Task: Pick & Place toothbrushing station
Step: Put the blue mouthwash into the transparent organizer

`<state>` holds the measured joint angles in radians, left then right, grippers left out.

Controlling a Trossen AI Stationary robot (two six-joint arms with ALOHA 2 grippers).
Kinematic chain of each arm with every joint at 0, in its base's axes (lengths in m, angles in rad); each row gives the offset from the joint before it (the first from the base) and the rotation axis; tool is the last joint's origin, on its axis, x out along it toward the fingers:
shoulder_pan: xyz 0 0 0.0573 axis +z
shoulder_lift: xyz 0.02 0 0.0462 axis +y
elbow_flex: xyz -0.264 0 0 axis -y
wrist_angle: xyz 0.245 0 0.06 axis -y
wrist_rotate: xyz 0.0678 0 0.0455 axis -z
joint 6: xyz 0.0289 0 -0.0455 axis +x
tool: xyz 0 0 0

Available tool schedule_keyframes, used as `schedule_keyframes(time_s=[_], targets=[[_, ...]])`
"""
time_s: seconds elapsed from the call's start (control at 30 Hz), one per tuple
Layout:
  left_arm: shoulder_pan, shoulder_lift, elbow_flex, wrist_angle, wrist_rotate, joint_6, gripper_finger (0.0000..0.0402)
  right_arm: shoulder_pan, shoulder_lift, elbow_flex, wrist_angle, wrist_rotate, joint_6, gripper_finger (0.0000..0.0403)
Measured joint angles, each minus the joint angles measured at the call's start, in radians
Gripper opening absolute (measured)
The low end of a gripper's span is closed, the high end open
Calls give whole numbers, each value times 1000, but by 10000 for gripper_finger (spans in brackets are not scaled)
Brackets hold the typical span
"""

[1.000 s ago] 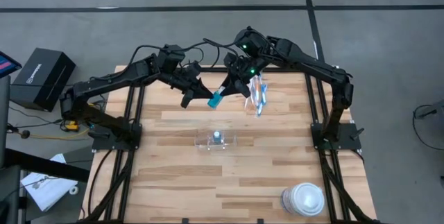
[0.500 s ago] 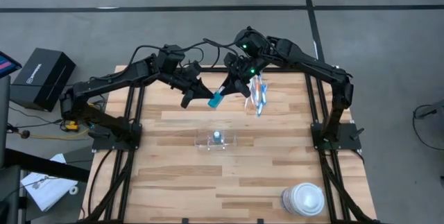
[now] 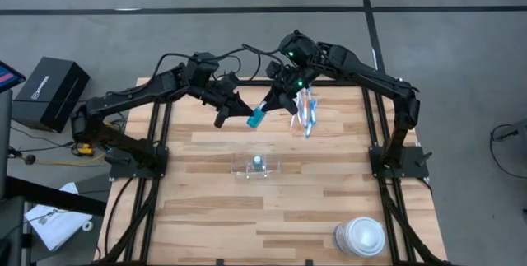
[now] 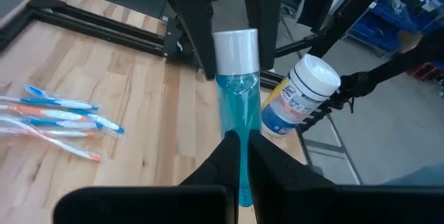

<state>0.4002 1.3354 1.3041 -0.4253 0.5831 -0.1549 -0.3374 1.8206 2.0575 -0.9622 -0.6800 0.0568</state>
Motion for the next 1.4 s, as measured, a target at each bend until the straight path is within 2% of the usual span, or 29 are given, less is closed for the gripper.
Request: schedule_keyframes(time_s=[0.2, 0.4, 0.53, 0.67, 0.83, 1.03, 1.2, 1.4], targets=[[46, -32, -1, 16, -12, 69, 35, -16, 0, 0, -3, -4, -4, 86], [151, -110, 1, 43, -22, 69, 78, -18, 1, -1, -3, -13, -5, 86], [237, -167, 1, 61, -19, 64, 87, -27, 1, -1, -1, -29, -12, 86], [312, -212, 0, 60, -69, 63, 85, -26, 1, -1, -7, -22, -12, 86], [394, -265, 0, 63, -71, 59, 81, -7, 1, -1, -95, 74, -49, 86], [408, -302, 0, 61, -71, 36, 81, 90, 1, -1, -143, 255, -86, 86], [408, -306, 0, 59, -80, 34, 81, 151, 27, 1, -129, 336, -53, 86], [407, -306, 0, 60, -79, 34, 81, 232, 100, 0, -119, 381, 0, 86]])
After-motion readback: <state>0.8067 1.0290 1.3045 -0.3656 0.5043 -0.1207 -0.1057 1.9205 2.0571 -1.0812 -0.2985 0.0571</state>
